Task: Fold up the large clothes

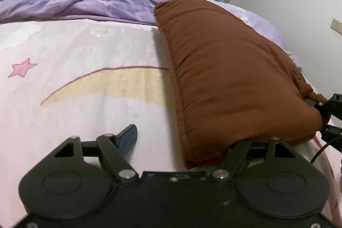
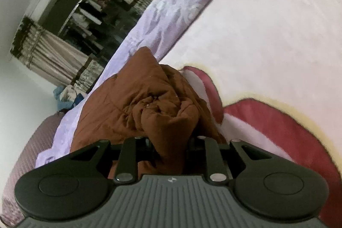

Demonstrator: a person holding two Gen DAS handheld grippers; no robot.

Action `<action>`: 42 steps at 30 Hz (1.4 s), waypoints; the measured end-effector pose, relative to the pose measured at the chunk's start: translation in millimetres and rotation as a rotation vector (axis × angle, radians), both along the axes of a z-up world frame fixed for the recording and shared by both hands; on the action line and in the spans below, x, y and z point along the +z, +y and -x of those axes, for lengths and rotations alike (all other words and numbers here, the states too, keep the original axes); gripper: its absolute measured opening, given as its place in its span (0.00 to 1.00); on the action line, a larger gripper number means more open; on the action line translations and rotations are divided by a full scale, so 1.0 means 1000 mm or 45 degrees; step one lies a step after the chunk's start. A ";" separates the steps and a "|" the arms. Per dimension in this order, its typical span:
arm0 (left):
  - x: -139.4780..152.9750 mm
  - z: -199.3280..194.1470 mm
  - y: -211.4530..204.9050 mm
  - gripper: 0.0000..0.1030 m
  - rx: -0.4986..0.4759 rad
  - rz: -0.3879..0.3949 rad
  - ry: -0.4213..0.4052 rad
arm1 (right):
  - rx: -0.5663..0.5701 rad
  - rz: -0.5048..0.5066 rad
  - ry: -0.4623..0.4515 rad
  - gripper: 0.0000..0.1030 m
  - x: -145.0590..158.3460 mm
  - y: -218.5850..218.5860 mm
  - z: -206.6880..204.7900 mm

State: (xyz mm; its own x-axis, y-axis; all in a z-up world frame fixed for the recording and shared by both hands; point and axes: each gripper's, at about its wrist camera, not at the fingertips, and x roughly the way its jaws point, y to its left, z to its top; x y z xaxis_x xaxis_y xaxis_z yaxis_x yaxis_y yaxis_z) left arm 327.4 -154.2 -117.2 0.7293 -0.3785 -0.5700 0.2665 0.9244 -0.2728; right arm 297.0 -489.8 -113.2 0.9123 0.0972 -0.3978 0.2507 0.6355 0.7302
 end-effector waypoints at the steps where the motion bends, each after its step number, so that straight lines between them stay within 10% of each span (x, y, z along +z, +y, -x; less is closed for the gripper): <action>1: 0.001 0.000 0.000 0.76 -0.003 0.000 0.007 | 0.007 0.014 -0.003 0.28 -0.001 0.000 -0.001; 9: 0.029 0.032 0.034 0.76 -0.101 -0.053 -0.025 | 0.014 0.110 -0.072 0.67 0.026 -0.009 0.030; 17: 0.087 0.025 0.039 0.74 -0.114 0.172 -0.129 | 0.004 0.442 -0.180 0.51 0.102 0.023 0.048; 23: 0.097 0.010 -0.025 0.73 -0.248 0.147 -0.211 | 0.054 0.652 -0.018 0.33 0.097 0.057 0.009; 30: 0.058 -0.005 -0.058 0.73 -0.281 -0.057 -0.174 | 0.058 0.636 0.050 0.25 0.058 0.057 0.009; 42: 0.061 -0.011 -0.056 0.74 -0.301 -0.082 -0.175 | 0.118 0.600 0.058 0.22 0.052 0.050 0.010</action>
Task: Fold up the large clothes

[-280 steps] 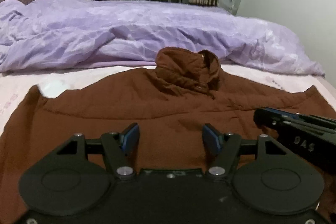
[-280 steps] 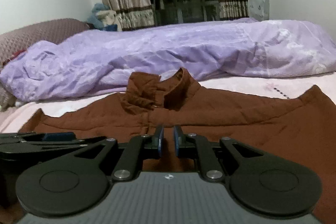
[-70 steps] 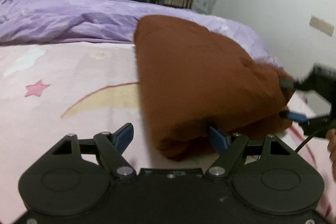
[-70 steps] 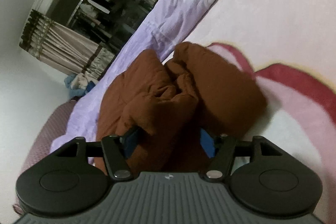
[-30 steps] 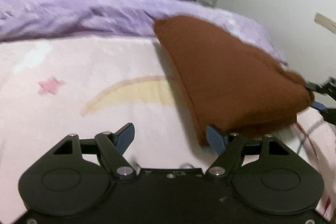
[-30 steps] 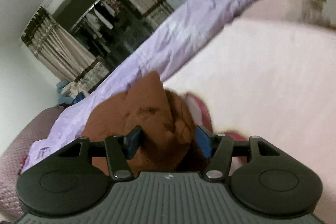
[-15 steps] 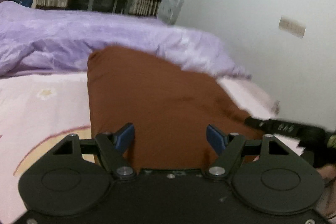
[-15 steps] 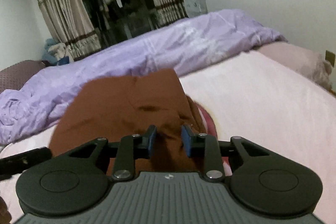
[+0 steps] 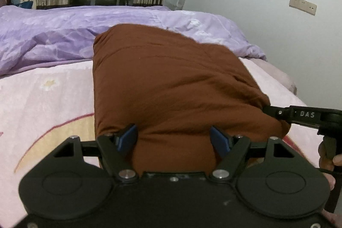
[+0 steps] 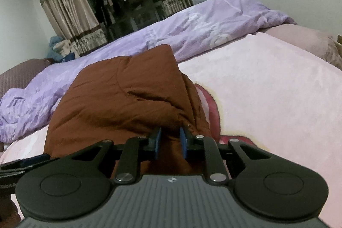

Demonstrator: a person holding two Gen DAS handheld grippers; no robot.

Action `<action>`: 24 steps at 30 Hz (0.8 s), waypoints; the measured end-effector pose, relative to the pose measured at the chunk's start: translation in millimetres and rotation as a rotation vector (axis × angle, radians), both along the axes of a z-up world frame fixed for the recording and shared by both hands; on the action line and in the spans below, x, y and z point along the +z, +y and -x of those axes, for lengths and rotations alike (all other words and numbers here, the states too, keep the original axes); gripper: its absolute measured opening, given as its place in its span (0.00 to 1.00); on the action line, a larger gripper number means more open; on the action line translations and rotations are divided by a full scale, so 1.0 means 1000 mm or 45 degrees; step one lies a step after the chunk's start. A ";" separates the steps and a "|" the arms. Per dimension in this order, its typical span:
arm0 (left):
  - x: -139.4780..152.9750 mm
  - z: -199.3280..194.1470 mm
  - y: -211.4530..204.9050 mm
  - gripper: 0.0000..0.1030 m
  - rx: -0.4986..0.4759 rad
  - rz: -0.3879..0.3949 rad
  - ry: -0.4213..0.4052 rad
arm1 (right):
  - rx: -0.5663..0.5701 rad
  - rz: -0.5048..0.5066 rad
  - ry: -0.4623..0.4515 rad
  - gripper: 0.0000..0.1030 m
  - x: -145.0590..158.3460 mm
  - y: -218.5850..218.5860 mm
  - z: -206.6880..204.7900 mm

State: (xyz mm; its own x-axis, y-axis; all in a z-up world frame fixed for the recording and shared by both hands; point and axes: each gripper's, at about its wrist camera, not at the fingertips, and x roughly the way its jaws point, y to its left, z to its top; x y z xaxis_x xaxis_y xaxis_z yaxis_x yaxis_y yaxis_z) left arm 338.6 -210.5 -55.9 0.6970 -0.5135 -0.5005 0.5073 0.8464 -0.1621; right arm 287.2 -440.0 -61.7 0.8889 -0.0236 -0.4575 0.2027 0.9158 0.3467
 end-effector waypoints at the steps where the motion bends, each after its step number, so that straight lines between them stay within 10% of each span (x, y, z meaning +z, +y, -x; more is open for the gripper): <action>1: 0.007 0.001 0.002 0.74 -0.004 0.014 0.004 | 0.016 0.013 0.013 0.25 0.006 0.000 -0.001; 10: 0.065 -0.094 -0.008 0.73 0.048 0.047 0.003 | 0.039 0.107 -0.042 0.37 0.085 -0.010 -0.062; 24: 0.015 -0.149 -0.028 0.71 0.028 0.037 0.137 | 0.031 0.137 0.205 0.27 0.023 -0.002 -0.131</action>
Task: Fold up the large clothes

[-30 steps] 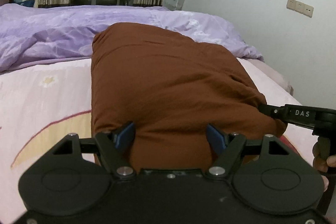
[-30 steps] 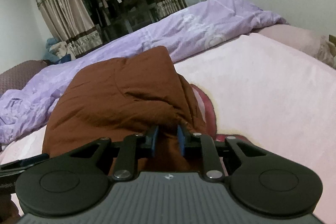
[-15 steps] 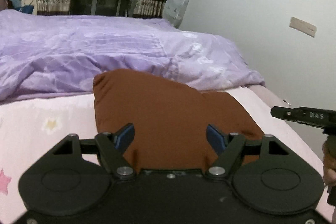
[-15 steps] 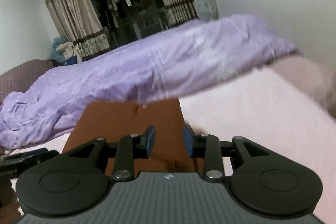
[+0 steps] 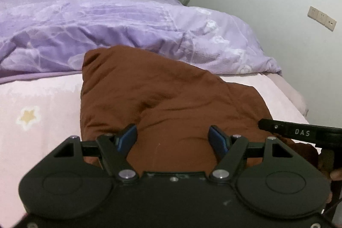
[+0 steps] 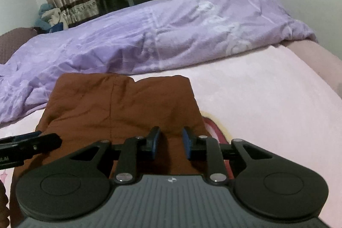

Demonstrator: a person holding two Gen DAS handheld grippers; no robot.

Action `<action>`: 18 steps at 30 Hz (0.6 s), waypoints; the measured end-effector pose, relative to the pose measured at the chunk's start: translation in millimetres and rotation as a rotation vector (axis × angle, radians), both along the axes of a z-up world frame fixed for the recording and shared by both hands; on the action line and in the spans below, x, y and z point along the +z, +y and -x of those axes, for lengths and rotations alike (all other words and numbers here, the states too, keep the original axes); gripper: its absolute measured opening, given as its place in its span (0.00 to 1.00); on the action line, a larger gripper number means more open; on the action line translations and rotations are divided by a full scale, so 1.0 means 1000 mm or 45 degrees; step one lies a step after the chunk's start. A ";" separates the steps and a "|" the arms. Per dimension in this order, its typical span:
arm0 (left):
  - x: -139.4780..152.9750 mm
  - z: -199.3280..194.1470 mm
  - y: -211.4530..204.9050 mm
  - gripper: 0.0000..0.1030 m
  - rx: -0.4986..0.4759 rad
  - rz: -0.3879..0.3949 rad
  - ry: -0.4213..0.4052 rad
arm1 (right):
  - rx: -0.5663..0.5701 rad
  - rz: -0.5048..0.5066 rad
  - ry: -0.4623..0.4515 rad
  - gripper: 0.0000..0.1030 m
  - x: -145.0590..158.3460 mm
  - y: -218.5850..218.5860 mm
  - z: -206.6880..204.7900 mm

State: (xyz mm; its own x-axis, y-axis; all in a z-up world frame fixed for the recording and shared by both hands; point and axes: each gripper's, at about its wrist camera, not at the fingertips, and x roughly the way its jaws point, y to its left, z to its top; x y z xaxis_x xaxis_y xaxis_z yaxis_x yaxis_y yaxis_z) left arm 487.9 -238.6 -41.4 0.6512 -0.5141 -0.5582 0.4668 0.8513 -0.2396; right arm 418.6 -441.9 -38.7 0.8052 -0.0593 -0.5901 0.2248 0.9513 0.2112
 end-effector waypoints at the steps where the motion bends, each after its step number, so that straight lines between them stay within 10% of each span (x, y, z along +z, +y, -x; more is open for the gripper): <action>1: 0.001 0.002 0.000 0.71 -0.002 0.002 -0.012 | 0.001 -0.003 -0.004 0.27 0.001 0.000 0.000; 5: 0.016 0.022 0.016 0.72 0.028 0.041 -0.064 | 0.019 -0.008 -0.056 0.41 0.017 -0.001 0.021; 8: 0.023 0.056 0.044 0.75 0.049 0.062 -0.102 | -0.019 -0.099 -0.158 0.71 0.033 -0.013 0.066; 18: -0.019 0.170 0.109 0.75 0.136 0.134 0.001 | -0.139 -0.585 -0.163 0.71 -0.014 -0.048 0.173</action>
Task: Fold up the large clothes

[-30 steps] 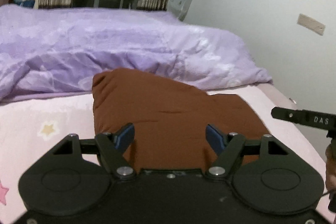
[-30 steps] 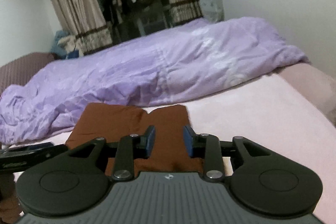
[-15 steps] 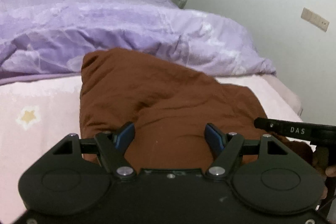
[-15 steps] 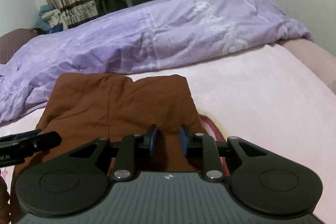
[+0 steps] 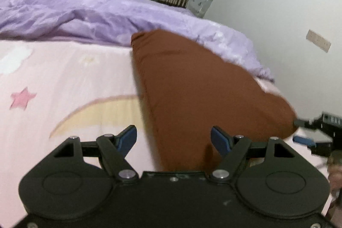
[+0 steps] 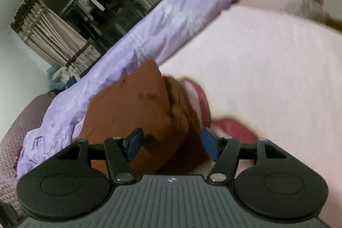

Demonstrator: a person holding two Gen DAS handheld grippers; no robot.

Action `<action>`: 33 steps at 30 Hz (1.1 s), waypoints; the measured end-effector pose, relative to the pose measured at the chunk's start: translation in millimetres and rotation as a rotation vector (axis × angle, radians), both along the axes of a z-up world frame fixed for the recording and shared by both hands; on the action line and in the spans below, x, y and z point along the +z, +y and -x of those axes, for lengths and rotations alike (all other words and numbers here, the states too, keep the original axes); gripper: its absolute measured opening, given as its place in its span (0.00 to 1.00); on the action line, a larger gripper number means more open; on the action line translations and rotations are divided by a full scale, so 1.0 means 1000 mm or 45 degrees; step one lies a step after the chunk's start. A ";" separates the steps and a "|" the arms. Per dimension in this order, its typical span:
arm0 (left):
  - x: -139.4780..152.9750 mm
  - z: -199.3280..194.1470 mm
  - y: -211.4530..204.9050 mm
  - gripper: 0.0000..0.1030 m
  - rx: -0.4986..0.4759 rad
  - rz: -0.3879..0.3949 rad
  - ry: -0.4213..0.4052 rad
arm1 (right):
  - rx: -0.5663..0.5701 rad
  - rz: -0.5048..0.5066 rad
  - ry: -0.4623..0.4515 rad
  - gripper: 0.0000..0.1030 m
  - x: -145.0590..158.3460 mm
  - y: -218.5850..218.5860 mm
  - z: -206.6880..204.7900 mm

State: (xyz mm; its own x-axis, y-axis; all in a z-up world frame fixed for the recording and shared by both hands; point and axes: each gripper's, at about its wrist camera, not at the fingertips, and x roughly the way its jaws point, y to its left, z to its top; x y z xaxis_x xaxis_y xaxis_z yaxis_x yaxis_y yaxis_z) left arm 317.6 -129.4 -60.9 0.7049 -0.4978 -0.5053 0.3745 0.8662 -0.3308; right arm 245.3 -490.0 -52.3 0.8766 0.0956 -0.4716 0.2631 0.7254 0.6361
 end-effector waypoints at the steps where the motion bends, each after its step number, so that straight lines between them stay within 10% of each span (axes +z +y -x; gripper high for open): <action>1: -0.005 0.007 -0.003 0.75 -0.010 -0.003 0.013 | 0.004 -0.031 0.004 0.70 -0.003 0.001 -0.001; 12: -0.032 0.008 -0.042 0.71 0.051 -0.164 0.009 | -0.030 -0.090 0.024 0.69 -0.012 0.011 -0.038; 17: -0.024 0.014 -0.018 0.31 0.135 -0.019 -0.006 | -0.012 -0.046 -0.019 0.23 0.000 0.019 -0.034; 23: -0.025 0.007 -0.006 0.32 0.197 0.019 0.046 | 0.010 -0.002 -0.102 0.19 0.011 0.026 -0.031; 33: -0.042 0.003 0.001 0.43 0.159 0.057 0.141 | 0.021 -0.198 -0.056 0.22 -0.057 0.004 -0.033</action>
